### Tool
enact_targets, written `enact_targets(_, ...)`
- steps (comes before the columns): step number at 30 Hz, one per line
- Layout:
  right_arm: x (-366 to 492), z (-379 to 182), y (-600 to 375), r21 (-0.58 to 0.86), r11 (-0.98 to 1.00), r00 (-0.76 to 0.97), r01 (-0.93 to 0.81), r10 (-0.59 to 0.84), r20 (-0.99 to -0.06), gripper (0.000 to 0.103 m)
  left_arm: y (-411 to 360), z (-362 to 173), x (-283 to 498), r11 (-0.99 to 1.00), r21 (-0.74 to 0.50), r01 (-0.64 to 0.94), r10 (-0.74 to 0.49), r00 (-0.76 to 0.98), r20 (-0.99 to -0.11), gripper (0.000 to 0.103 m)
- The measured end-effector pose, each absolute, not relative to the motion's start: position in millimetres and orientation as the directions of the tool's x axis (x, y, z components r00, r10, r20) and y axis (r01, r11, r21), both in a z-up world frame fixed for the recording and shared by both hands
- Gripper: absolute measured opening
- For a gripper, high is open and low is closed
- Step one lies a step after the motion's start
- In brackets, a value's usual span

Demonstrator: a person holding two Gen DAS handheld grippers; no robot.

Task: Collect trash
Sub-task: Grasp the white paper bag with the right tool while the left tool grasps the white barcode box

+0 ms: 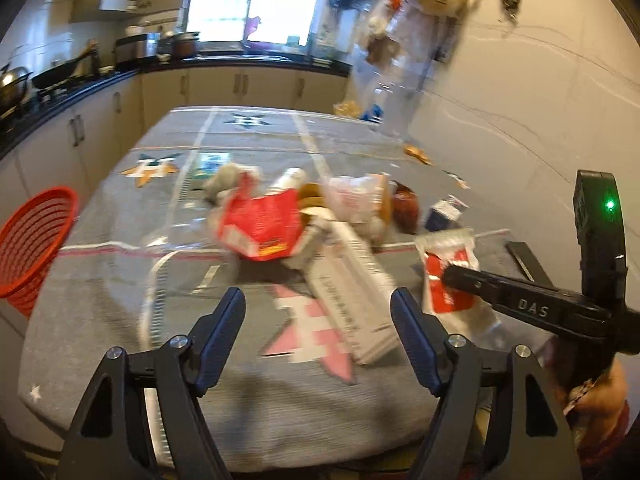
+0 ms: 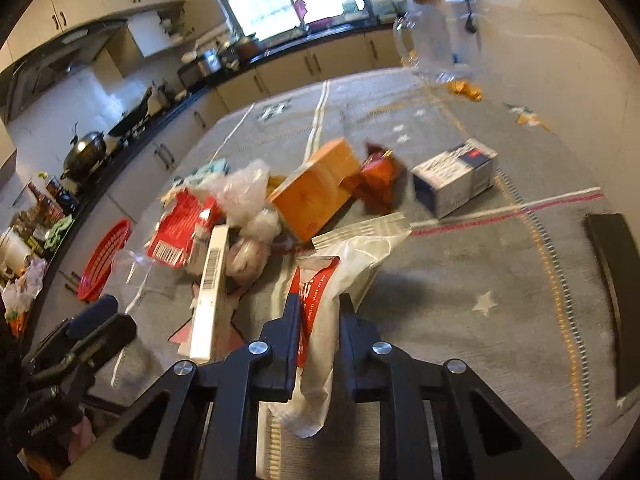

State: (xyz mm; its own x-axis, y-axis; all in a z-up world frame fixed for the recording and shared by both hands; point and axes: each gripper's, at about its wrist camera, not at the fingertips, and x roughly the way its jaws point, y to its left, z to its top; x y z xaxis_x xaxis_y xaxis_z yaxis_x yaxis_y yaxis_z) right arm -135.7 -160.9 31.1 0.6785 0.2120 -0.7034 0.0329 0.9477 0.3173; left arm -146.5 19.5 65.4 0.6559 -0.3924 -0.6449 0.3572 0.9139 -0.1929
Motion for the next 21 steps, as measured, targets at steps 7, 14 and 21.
enact_targets(7, -147.8, 45.5, -180.6, 0.262, 0.959, 0.752, 0.108, 0.093, -0.653, 0.018, -27.5, 60.3, -127.3, 0.9, -0.192, 0.391, -0.401, 0.569, -0.718, 0.074)
enact_targets(14, -151.8, 45.9, -190.1, 0.257, 0.959, 0.763, 0.117, 0.079, -0.641, 0.018, -55.2, 44.4, -108.8, 0.943, -0.072, 0.326, -0.259, 0.577, -0.775, 0.054)
enact_targets(21, -156.4, 46.7, -187.2, 0.278, 0.958, 0.772, 0.067, 0.127, -0.623, 0.018, -36.4, 36.0, -103.1, 0.95, -0.094, 0.298, -0.253, 0.559, -0.79, 0.032)
